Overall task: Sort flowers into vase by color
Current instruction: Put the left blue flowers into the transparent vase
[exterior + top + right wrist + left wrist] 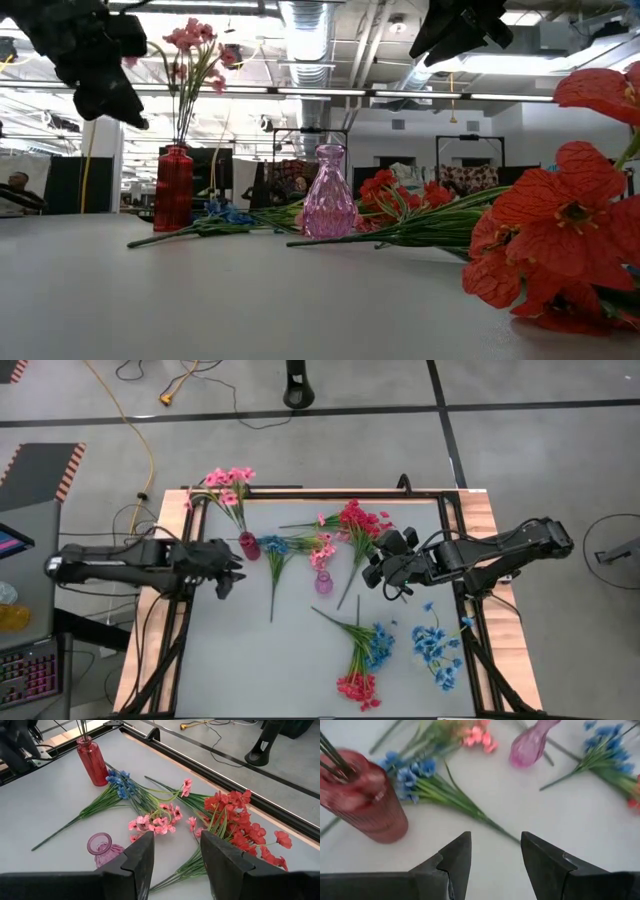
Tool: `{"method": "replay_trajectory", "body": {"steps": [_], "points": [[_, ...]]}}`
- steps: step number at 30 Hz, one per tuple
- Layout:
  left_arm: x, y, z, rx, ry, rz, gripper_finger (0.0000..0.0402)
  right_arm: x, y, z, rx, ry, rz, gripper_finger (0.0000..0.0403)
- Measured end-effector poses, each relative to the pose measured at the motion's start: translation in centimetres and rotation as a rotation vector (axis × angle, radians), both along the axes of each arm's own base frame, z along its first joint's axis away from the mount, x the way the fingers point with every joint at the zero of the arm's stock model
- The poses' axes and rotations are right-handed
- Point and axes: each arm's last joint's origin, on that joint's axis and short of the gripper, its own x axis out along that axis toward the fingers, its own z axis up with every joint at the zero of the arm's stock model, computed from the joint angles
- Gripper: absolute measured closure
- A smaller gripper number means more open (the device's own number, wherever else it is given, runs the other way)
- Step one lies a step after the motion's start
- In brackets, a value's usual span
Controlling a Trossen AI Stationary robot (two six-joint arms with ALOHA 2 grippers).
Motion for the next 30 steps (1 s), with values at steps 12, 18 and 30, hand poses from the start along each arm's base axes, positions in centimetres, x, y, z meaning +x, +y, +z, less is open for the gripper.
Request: {"method": "replay_trajectory", "body": {"steps": [12,18,30], "points": [[3.7,-1.5,-2.0,-0.046,0.089,0.099,0.0242,0.0,0.0,0.0,0.0,0.0,0.0,0.0216],[5.5,-1.8,-3.8,-0.072,0.155,0.17,0.0242,0.0,0.0,0.0,0.0,0.0,0.0,0.0216],[9.2,-1.8,-7.2,-0.024,0.143,0.377,0.0242,0.0,0.0,0.0,0.001,0.0,0.0,0.0216]]}}
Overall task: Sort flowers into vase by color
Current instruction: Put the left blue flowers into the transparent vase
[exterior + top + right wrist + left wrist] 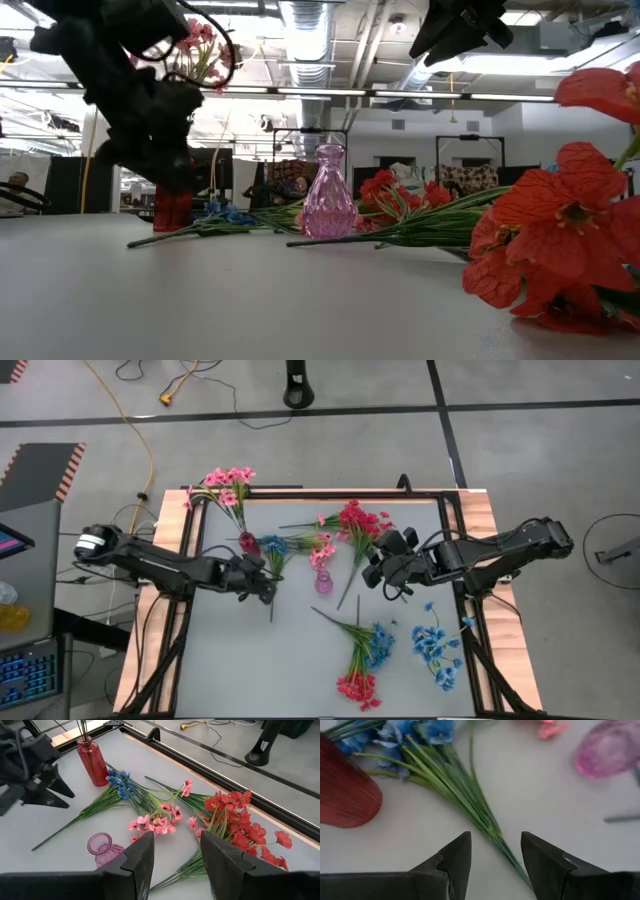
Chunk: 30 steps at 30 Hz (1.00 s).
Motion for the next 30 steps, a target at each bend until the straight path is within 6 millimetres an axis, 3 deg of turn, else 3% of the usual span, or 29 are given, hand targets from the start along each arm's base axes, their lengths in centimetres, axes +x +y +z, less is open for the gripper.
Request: {"method": "replay_trajectory", "body": {"steps": [10,19,23,30], "points": [[2.1,-0.1,-2.8,0.012,0.0,0.06,0.0242,0.0,0.0,0.0,0.0,0.0,0.0,0.0216],[2.4,-0.1,-4.7,0.015,0.055,0.116,0.0245,0.0,0.0,0.0,0.0,0.0,0.0,0.0216],[2.4,-0.2,-4.6,0.009,0.046,0.111,0.0273,0.0,0.0,0.0,0.001,0.0,0.001,0.0216],[2.3,-0.4,-3.8,-0.032,0.025,0.048,0.0355,0.0,0.0,0.0,0.001,0.001,0.001,0.0216]]}}
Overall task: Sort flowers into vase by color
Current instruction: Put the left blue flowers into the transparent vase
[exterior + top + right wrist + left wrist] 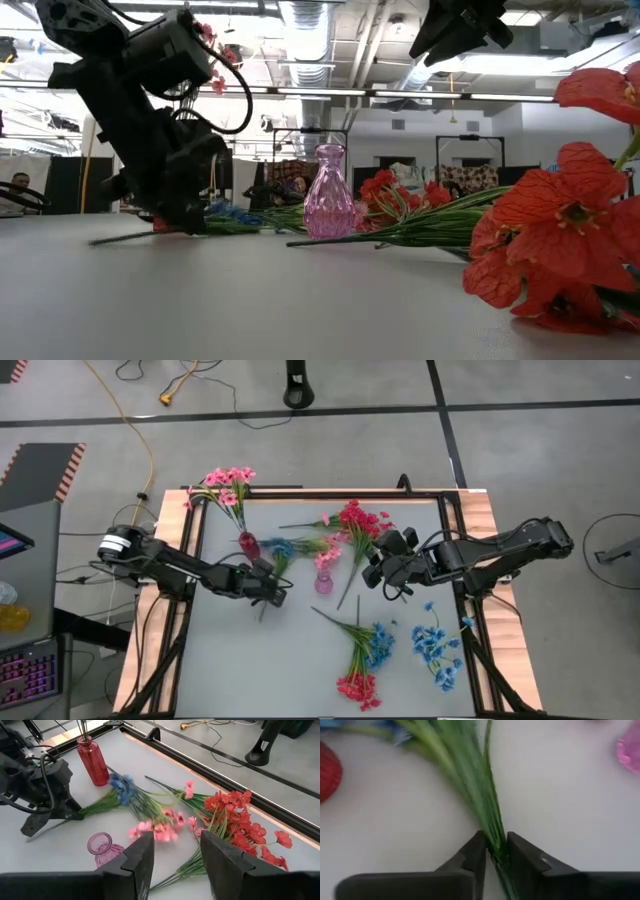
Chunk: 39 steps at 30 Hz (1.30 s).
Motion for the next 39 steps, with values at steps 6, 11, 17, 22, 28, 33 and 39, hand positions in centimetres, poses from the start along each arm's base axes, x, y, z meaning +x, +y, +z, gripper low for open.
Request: {"method": "replay_trajectory", "body": {"steps": [6,11,17,22,28,33,39], "points": [[-0.2,0.0,1.3,0.0,-0.046,-0.047,0.0393,0.0,0.0,0.0,0.0,0.0,0.0,0.0216],[-0.6,0.0,3.1,-0.005,-0.119,-0.05,0.0382,0.0,0.0,0.0,0.0,0.0,0.0,0.0216],[-1.5,-0.1,5.6,-0.055,-0.215,-0.133,0.0381,0.0,0.0,0.0,0.0,0.0,0.0,0.0216],[-2.8,-0.3,7.7,-0.156,-0.302,-0.231,0.0381,0.0,0.0,0.0,0.001,0.0,0.001,0.0216],[-4.4,-0.5,10.3,-0.26,-0.435,-0.329,0.0381,0.0,0.0,0.0,0.0,0.0,0.001,0.0216],[-5.8,-0.4,12.0,-0.268,-0.54,-0.351,0.0381,0.0,0.0,0.0,0.001,0.0,0.001,0.0216],[-7.4,-0.2,13.6,-0.25,-0.638,-0.398,0.0381,0.0,0.0,0.0,0.001,0.0,0.001,0.0216]]}}
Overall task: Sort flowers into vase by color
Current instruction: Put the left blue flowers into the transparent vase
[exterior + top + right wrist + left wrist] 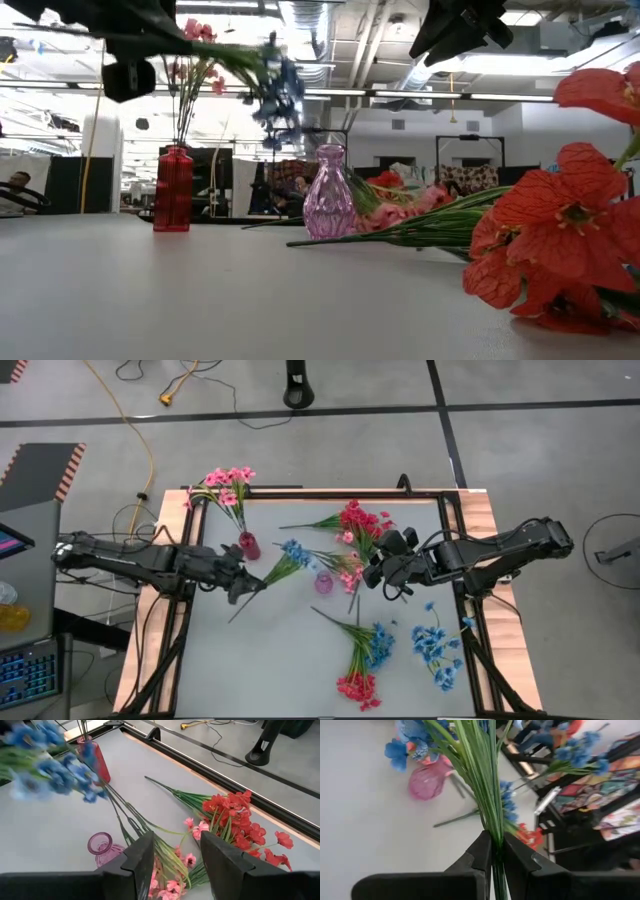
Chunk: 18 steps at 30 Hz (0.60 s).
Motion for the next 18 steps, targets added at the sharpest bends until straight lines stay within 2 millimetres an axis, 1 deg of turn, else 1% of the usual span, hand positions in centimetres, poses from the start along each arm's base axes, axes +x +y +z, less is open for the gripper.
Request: {"method": "replay_trajectory", "body": {"steps": [11,14,18], "points": [[-2.7,0.0,2.1,-0.066,-0.151,-0.095,0.0381,0.0,0.0,0.0,0.0,0.0,0.0,0.0216],[-3.4,0.1,2.5,-0.008,-0.2,-0.114,0.0381,0.0,0.0,0.0,0.0,0.0,0.0,0.0216],[-4.1,0.2,3.2,0.153,-0.296,-0.149,0.0381,0.0,0.0,0.0,0.0,0.0,0.0,0.0216]]}}
